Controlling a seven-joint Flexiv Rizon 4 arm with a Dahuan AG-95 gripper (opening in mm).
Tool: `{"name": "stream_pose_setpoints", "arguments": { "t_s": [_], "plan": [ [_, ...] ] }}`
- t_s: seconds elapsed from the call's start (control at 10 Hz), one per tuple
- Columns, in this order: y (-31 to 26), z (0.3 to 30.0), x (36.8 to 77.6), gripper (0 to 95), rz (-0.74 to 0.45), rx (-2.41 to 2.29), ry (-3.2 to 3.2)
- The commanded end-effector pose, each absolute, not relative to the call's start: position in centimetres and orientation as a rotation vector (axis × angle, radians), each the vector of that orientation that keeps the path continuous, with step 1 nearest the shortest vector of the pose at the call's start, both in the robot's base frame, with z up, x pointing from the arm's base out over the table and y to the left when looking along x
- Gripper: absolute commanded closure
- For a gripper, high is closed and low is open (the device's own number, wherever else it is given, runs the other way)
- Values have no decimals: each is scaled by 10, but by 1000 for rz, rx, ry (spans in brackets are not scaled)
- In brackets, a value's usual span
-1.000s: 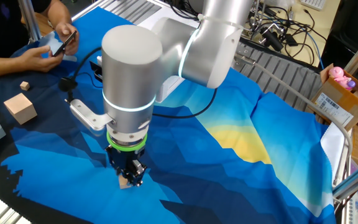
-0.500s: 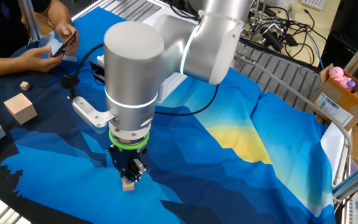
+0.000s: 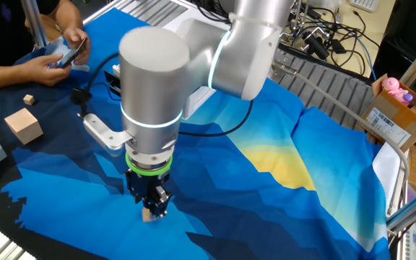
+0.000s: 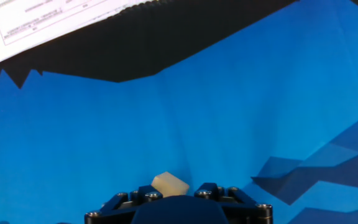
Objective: Put things in the drawer
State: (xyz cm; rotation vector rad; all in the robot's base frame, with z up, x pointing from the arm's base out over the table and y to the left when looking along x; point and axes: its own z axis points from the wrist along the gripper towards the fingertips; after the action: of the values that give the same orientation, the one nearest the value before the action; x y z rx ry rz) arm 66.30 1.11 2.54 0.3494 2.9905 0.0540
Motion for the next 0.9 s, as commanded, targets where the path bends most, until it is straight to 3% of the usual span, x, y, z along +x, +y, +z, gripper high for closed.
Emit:
{"name": "stream_pose_setpoints", "arguments": {
  "t_s": [0.1,0.5,0.6,0.7,0.9],
  "plan": [
    [12,26,664,380,52,348,2991],
    [13,21,665,380,57,340,2992],
    [13,21,665,570,57,336,2992],
    [13,20,665,950,68,348,2988],
    [14,20,665,950,76,354,2991]
  ]
}}
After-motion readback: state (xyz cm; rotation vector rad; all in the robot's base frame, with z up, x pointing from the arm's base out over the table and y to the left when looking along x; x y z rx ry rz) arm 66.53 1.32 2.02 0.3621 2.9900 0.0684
